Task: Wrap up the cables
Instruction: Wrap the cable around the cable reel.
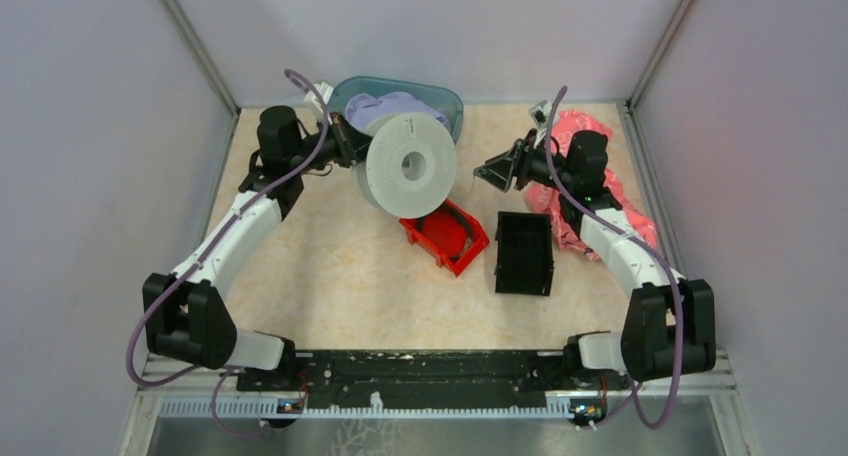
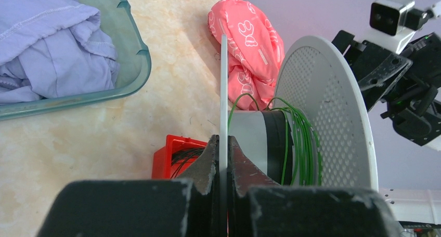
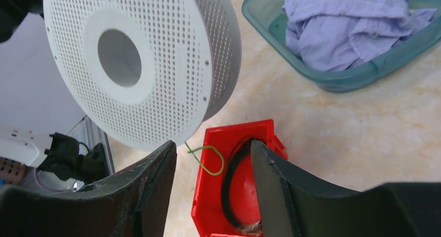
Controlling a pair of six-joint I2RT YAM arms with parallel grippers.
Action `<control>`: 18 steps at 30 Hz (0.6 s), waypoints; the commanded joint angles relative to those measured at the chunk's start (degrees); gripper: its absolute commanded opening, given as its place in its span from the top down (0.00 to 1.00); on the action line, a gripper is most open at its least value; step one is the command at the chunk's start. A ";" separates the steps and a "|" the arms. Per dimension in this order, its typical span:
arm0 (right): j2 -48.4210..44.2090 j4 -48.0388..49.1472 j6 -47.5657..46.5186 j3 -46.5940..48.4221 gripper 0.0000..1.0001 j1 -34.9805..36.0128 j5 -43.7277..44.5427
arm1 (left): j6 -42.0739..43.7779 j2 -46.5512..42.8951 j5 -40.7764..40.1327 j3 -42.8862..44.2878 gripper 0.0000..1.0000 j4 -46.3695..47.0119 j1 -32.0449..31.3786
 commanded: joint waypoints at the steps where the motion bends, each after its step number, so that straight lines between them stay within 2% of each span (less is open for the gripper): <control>1: -1.28 6.81 -1.97 -3.91 0.47 -0.17 -5.41 | -2.78 -1.94 2.07 3.22 1.00 4.28 -0.18; 10: 2.03 18.36 4.45 -8.44 0.58 -0.12 -5.49 | -5.22 -1.69 2.50 3.16 1.00 5.39 -0.13; 18: 3.69 21.11 6.63 -8.29 0.73 0.71 -5.25 | -5.71 -1.61 2.18 3.09 1.00 5.46 -0.18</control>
